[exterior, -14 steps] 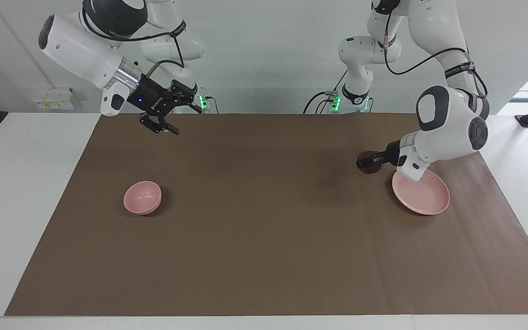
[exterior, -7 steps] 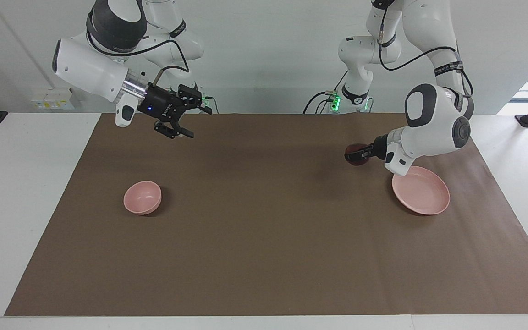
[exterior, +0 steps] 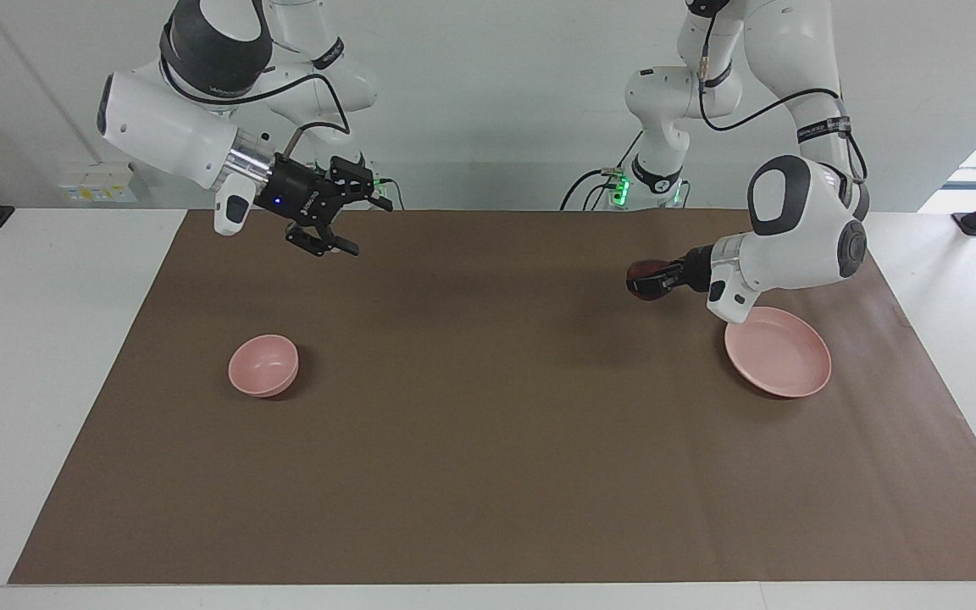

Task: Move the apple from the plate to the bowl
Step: 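Lift the apple with the left gripper while the right gripper reaches toward it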

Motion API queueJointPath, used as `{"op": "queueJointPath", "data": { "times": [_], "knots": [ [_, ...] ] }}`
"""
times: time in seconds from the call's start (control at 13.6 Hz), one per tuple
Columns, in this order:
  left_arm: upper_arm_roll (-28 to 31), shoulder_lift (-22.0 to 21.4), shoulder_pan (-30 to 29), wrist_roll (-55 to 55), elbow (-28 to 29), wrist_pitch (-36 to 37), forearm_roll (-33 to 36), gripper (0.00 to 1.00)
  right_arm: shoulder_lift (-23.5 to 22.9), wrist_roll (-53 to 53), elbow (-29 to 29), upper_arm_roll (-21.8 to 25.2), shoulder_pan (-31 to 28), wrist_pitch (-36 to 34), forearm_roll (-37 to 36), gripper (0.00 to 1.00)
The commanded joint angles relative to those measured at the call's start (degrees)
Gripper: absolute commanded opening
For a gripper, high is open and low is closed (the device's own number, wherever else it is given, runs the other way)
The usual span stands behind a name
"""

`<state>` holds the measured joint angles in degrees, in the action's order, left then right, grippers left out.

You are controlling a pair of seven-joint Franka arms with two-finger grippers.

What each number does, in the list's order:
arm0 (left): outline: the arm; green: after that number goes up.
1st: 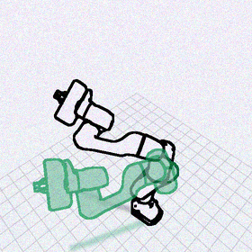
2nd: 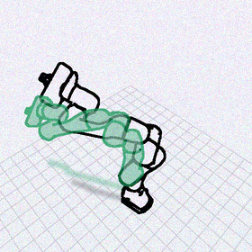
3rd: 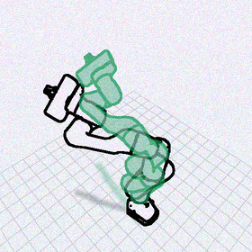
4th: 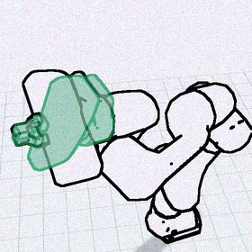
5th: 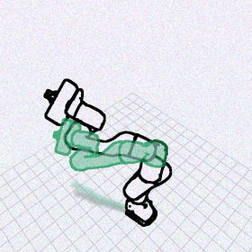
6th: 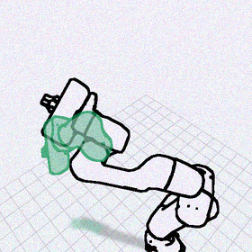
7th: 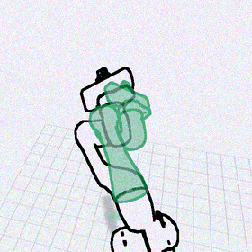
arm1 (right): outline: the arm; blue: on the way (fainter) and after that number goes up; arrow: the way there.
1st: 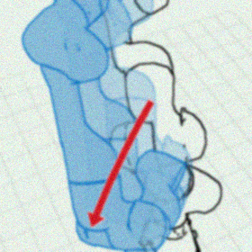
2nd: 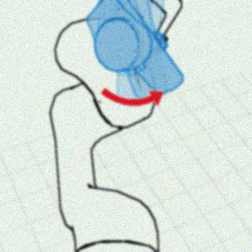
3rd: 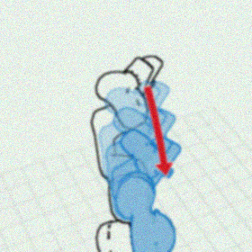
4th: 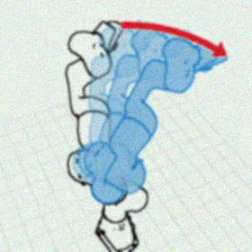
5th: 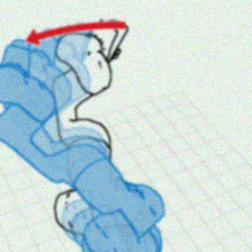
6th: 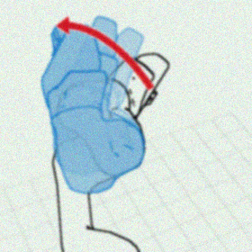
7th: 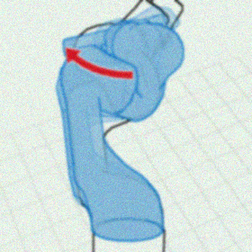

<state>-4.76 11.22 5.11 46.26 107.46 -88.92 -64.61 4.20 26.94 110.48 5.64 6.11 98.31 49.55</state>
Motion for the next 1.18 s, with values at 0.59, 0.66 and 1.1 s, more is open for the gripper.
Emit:
{"op": "queueJointPath", "data": {
  "times": [0.59, 0.66, 1.1],
  "knots": [
    [-19.39, -0.93, 2.1, 5.15, 2.84, -24.1, -30.39, 0.0, 0.9, -3.44, 6.77, -0.19, -0.57, -4.07, 15.4, 1.0],
    [-20.71, -0.93, 2.18, 5.07, 2.67, -25.42, -30.75, 0.0, 0.9, -4.95, 6.76, -0.19, -0.58, -5.31, 15.75, 1.0],
    [-24.33, -0.84, 5.35, 4.98, 2.05, -33.86, -34.88, 0.0, 0.9, -9.98, 7.2, -0.1, -2.07, -7.69, 19.18, 1.0]
  ]
}}
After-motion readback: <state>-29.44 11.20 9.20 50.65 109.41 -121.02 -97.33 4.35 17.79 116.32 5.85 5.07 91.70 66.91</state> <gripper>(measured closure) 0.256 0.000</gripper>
